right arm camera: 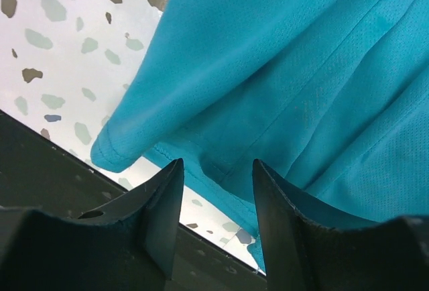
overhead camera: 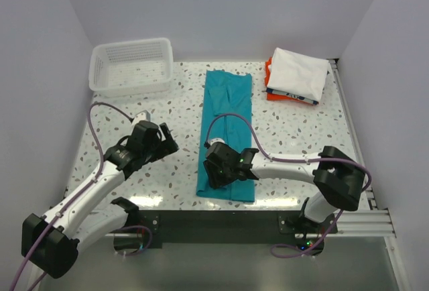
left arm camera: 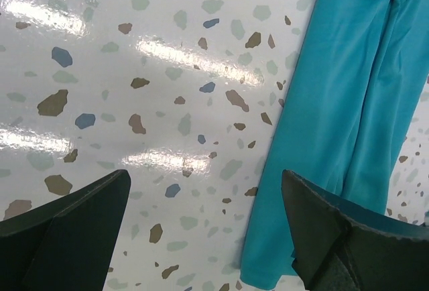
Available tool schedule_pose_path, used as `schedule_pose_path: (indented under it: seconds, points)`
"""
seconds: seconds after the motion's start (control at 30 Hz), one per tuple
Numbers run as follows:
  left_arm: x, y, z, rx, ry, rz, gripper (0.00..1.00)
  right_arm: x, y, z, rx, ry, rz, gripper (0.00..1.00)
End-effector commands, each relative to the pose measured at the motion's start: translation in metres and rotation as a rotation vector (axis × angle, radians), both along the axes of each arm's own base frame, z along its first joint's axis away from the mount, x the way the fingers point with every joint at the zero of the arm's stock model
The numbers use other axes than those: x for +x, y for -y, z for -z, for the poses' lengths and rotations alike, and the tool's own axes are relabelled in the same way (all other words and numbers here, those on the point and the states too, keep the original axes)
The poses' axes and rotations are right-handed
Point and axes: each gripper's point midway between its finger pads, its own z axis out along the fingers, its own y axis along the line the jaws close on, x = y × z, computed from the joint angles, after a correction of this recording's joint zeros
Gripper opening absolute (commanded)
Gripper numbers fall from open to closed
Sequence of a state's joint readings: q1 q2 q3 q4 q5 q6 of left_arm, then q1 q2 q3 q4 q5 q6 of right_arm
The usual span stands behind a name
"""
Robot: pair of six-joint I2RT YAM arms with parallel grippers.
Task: Fold and stack the t-shirts
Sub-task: Fold the tshirt
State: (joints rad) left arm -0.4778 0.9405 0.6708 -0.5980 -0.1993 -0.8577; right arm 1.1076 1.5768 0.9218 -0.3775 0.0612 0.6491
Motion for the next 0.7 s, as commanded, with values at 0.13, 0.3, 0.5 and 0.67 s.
schedule_pose_path:
  seconds: [0.13,0.3,0.5,0.67]
  points:
    - [-0.004,-0.005,0.003,-0.006,-0.005,-0.045,1.0,0.006,-0.006,0.001,0.0,0.02,0.036,0.43]
    - [-0.007,-0.005,0.009,-0.006,-0.028,-0.044,1.0,0.012,0.001,0.006,-0.048,0.041,0.084,0.36]
    - [-0.007,-0.006,0.007,-0.011,-0.018,-0.052,1.0,0.015,0.007,0.008,-0.076,0.053,0.107,0.31]
    - [-0.008,-0.007,0.009,-0.007,-0.026,-0.055,1.0,0.013,0.001,0.006,-0.043,0.05,0.098,0.11]
